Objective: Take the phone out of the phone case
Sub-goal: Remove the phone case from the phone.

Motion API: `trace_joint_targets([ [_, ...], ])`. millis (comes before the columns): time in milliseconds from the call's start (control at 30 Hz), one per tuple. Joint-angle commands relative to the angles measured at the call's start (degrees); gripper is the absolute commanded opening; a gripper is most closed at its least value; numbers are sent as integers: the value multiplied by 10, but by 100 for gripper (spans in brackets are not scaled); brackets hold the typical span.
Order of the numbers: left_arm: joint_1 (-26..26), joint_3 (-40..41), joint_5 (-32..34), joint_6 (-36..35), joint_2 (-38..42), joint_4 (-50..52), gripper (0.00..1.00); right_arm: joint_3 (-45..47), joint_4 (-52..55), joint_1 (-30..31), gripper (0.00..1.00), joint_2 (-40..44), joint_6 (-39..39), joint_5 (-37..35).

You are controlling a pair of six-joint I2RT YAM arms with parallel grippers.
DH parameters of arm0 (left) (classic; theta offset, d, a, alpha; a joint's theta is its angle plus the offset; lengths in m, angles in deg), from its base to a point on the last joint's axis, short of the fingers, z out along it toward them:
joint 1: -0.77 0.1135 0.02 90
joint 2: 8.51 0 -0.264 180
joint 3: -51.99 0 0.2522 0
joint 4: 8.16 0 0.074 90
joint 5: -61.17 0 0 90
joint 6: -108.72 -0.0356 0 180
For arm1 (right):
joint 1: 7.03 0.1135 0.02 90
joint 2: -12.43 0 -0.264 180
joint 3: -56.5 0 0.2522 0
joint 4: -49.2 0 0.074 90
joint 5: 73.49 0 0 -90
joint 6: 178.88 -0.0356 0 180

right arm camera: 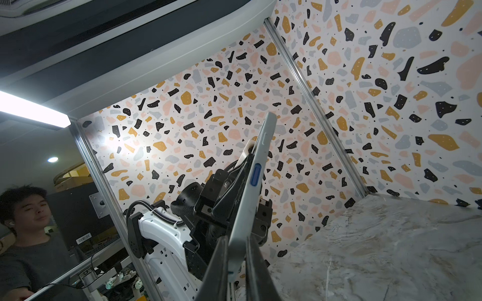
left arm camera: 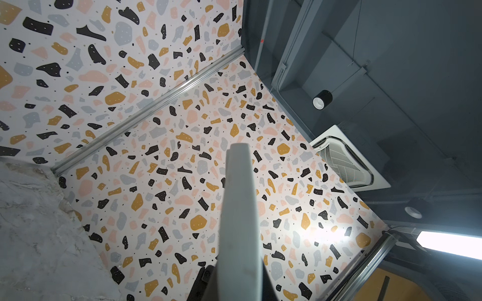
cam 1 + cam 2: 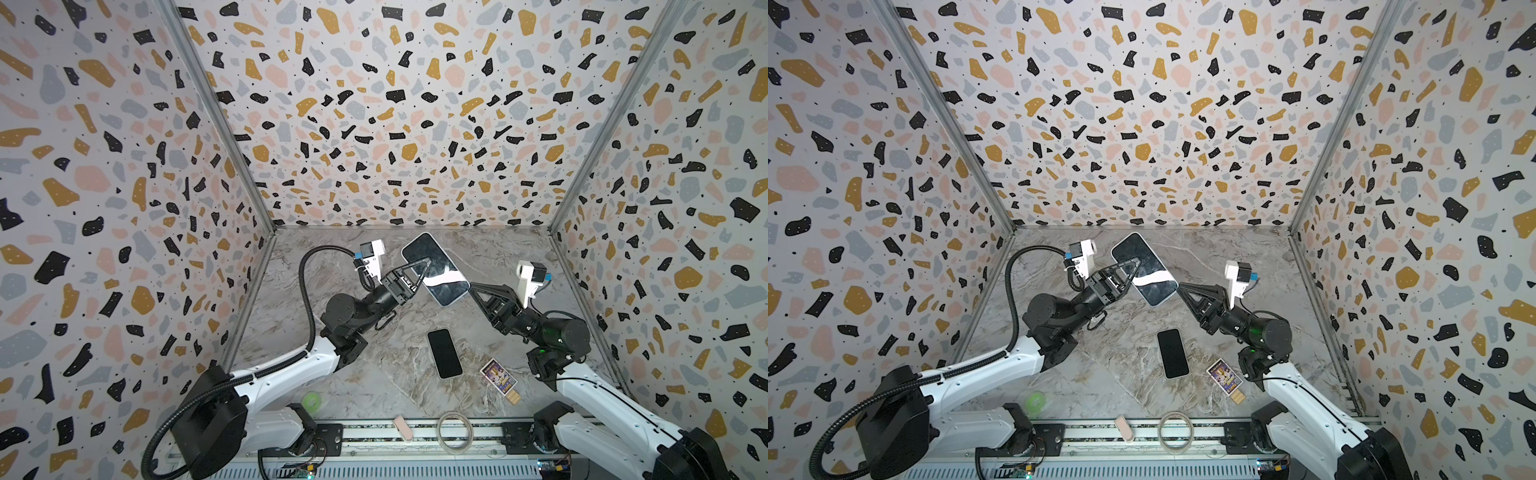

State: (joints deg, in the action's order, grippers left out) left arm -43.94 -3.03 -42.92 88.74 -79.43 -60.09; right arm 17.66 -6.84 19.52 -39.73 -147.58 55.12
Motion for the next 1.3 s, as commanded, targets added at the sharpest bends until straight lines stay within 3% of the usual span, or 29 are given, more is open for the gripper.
trace_joint_targets([
  [0,-3,-7,-19,6,1,-70,0,-4,-32,-1,10,-5,-4,9],
  [200,-3,-6,-25,9,-1,-79,0,-5,-48,-2,9,-13,-10,14],
  [300,-3,-5,-20,10,1,-80,0,-2,-49,-2,26,-13,-14,12],
  [467,-3,-5,-19,8,-1,-77,0,2,-83,-2,41,-13,-30,16],
  [933,-3,-3,-8,3,0,-69,0,13,-68,-5,45,20,-32,7],
  [1267,-3,-12,-24,11,-12,-86,0,10,-89,-4,45,-9,-49,15],
])
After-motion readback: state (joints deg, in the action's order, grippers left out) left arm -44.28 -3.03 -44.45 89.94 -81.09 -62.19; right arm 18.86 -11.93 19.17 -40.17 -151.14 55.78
